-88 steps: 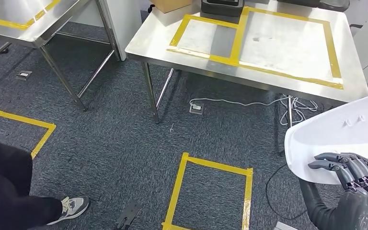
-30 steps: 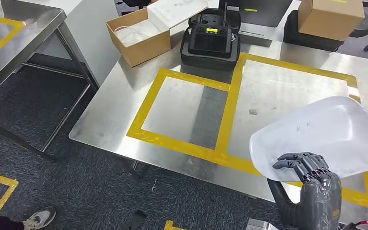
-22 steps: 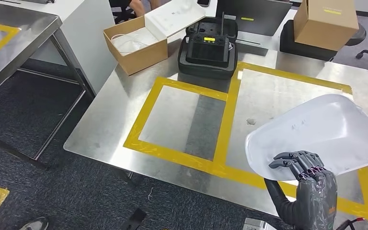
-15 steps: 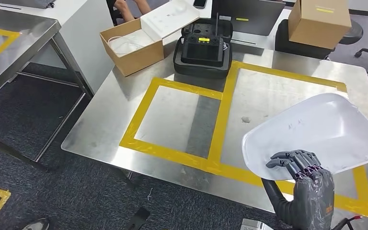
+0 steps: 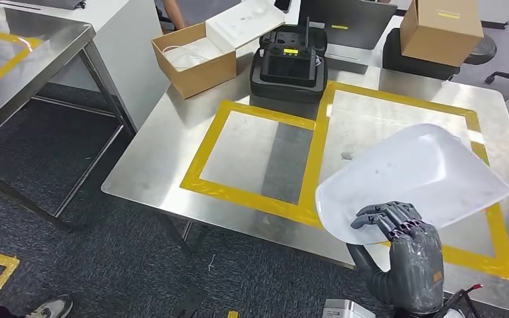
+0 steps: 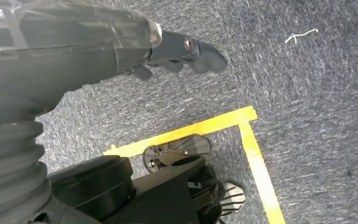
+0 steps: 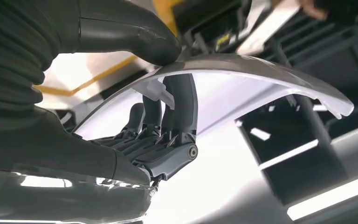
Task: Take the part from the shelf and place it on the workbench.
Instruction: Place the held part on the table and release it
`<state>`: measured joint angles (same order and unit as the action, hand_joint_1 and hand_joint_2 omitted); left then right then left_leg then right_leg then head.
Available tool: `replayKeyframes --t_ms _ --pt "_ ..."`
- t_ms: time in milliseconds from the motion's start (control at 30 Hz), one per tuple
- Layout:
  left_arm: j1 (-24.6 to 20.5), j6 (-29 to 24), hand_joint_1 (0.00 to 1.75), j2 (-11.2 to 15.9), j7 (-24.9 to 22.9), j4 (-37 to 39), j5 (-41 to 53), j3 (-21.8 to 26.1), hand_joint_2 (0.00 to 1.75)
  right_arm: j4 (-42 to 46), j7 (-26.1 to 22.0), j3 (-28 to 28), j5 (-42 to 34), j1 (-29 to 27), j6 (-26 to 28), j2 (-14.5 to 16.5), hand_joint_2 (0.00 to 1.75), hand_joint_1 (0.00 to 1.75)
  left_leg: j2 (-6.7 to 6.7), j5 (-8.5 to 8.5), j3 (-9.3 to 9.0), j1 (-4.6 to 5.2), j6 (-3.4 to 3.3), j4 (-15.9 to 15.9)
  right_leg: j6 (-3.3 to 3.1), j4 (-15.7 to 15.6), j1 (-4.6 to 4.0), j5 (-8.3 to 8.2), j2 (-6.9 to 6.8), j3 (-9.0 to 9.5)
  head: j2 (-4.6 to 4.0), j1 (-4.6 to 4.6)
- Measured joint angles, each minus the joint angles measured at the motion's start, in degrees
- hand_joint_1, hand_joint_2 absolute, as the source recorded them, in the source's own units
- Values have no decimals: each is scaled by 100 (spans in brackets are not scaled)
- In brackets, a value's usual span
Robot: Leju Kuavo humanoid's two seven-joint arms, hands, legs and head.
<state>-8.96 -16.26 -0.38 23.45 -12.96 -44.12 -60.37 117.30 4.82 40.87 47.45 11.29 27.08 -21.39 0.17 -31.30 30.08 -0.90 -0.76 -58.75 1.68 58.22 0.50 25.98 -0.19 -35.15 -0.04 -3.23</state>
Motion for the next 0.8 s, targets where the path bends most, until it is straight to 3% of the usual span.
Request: replayKeyframes --t_ms 67,133,167,200,233,333,400,467,533,600,667,700,733,800 --pt "-8 38 0 -9 -60 1 46 -2 175 -57 -87 113 -175 152 -341 23 175 175 31 65 49 -10 -63 8 50 401 7 309 6 -166 0 20" --pt "-14 91 0 -17 -128 1 117 -11 175 -202 -179 295 -356 366 -675 102 175 175 76 113 118 5 -87 5 80 1154 7 748 6 -442 0 36" --pt "-21 123 0 -23 -166 1 162 -17 175 -318 -225 403 -466 480 -821 166 175 175 103 131 148 18 -88 3 74 1440 5 863 6 -531 0 36" --pt "-33 155 0 -32 -201 1 211 -22 175 -456 -270 518 -583 596 -941 245 175 175 128 145 171 32 -87 2 53 1545 3 870 7 -536 0 36" --pt "-53 189 0 -45 -241 0 264 -27 175 -621 -314 638 -699 722 -1038 333 175 175 150 156 185 50 -86 2 16 1423 -3 767 9 -437 0 35" --pt "-160 250 0 -109 -341 -6 396 -70 175 -1176 -434 951 -936 1119 -1174 617 175 175 205 183 204 88 -62 7 -186 362 -52 312 63 151 0 20" --pt "-231 257 0 -158 -370 -18 434 -110 175 -1506 -491 1107 -999 1317 -1179 788 175 175 236 219 250 73 -9 14 -277 0 -97 257 79 321 0 13" --pt "-263 270 0 -192 -378 -30 448 -131 175 -1756 -520 1234 -1022 1431 -1176 908 175 175 241 243 276 63 56 25 -295 -106 -113 230 52 337 0 24" --pt "-274 283 0 -207 -378 -34 449 -143 175 -1950 -531 1329 -1026 1517 -1172 997 175 175 130 147 333 64 108 -80 -307 -243 -84 165 14 374 0 15" --pt "-281 287 0 -204 -377 -33 449 -157 175 -2113 -533 1410 -1029 1588 -1171 1079 175 175 -7 -144 591 51 152 -587 -314 -315 -65 122 -27 395 0 -11" --pt "-272 288 0 -198 -379 -33 449 -166 175 -2262 -534 1486 -1031 1617 -1171 1145 175 175 -38 -407 949 40 193 -1268 -315 -312 -67 121 -62 390 0 -28" --pt "-264 288 0 -194 -380 -33 449 -167 175 -2331 -535 1520 -1031 1625 -1171 1168 175 175 -34 -409 1047 36 213 -1432 -308 -303 -67 127 -78 388 0 -29" --pt "-259 288 0 -191 -381 -33 449 -169 175 -2398 -535 1553 -1031 1638 -1171 1189 175 175 -27 -293 1035 31 230 -1376 -297 -286 -62 138 -87 387 0 -29" --pt "-256 294 0 -182 -382 -32 456 -178 175 -2506 -528 1606 -1032 1668 -1179 1230 175 175 13 110 735 6 260 -753 -251 -212 -48 189 -95 382 0 -30"
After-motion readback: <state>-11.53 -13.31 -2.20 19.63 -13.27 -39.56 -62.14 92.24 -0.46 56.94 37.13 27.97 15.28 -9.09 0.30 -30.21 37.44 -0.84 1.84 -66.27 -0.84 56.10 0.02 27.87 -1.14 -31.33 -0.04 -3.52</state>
